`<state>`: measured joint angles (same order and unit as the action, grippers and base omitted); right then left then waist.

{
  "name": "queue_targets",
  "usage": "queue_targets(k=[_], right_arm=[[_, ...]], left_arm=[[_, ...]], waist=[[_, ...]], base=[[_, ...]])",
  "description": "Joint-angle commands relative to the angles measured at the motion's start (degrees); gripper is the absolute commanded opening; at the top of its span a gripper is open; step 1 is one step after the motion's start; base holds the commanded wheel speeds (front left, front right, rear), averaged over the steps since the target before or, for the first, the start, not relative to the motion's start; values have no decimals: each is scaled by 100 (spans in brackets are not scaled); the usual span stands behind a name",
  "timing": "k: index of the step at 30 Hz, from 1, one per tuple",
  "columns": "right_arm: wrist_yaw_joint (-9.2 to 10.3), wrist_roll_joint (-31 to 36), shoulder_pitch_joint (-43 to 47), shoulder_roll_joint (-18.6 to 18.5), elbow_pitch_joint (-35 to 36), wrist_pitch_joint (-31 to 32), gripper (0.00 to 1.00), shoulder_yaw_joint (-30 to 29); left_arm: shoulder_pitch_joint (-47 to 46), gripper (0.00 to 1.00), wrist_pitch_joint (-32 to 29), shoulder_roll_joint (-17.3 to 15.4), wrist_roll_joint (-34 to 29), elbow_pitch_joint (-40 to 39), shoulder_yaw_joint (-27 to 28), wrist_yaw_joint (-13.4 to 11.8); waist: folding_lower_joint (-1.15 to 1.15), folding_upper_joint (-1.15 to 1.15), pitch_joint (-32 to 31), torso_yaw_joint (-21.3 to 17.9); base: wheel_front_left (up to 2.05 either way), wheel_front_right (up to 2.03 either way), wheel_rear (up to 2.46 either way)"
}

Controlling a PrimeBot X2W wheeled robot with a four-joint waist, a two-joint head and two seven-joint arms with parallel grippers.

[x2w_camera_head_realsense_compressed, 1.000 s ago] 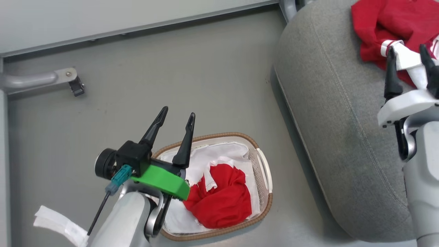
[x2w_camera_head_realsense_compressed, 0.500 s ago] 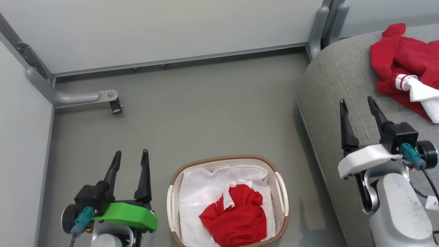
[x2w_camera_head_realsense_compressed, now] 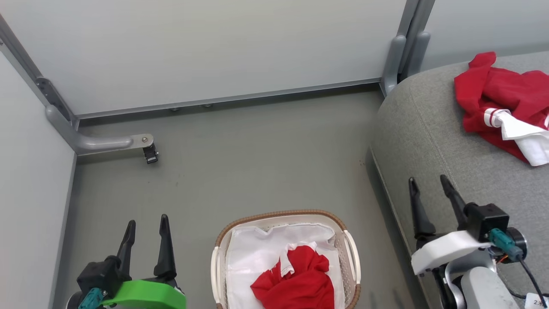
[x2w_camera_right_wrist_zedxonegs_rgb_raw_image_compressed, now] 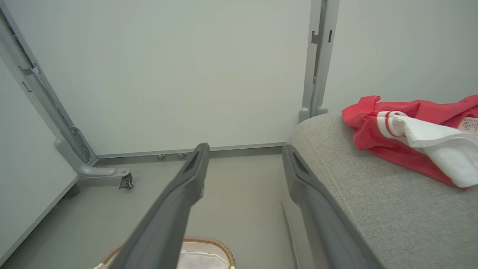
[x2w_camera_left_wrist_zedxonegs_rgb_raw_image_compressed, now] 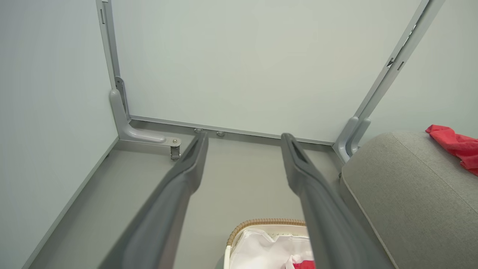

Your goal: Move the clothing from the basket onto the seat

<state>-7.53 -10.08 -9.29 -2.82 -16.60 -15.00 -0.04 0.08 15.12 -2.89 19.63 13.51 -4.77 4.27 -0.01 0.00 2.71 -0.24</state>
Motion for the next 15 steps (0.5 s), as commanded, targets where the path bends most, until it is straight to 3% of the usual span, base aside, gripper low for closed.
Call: queue_targets(k=[1, 15], right_arm=[[8, 70, 114, -17, 30, -28, 100, 104], [8, 156, 216, -18, 44, -28, 100, 130]], left_arm=[[131, 100, 5, -2, 49, -12, 35, -40], [141, 100, 5, -2, -63, 22, -28, -44]], waist=[[1, 0, -41, -45], [1, 0, -102, -59]], base=[[0, 0, 0], [0, 0, 0]])
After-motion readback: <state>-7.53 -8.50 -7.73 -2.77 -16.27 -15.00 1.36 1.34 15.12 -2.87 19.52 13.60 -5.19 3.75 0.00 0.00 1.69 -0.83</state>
